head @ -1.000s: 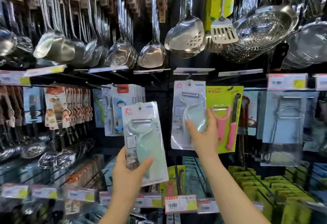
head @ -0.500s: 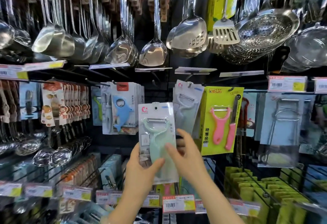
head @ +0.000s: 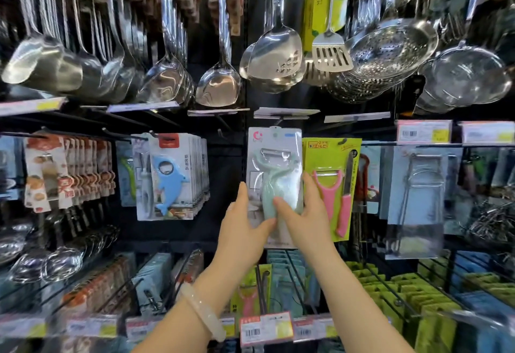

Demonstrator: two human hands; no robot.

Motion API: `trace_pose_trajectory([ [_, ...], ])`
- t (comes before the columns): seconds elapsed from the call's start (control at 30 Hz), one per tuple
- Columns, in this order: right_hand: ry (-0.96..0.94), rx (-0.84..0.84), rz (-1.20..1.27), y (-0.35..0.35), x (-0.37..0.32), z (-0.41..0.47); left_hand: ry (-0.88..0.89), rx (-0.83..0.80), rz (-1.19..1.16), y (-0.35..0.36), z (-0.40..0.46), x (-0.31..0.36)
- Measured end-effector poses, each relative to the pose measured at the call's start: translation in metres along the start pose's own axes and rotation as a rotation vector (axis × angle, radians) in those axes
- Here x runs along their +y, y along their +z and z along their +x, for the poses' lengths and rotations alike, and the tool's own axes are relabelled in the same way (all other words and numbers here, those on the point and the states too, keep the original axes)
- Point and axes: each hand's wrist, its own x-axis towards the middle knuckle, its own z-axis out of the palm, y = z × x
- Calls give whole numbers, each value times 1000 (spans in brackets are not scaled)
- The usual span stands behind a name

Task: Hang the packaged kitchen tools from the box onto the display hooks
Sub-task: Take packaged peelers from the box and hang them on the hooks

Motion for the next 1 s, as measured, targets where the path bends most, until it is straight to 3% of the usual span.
trace_pose_trajectory([
  [0.8,52,28,-66,-1,13,20,20,-31,50,7,19,-2],
  [1.0,46,27,-265,4,14,27,-26,-140,102,8,30,-9],
])
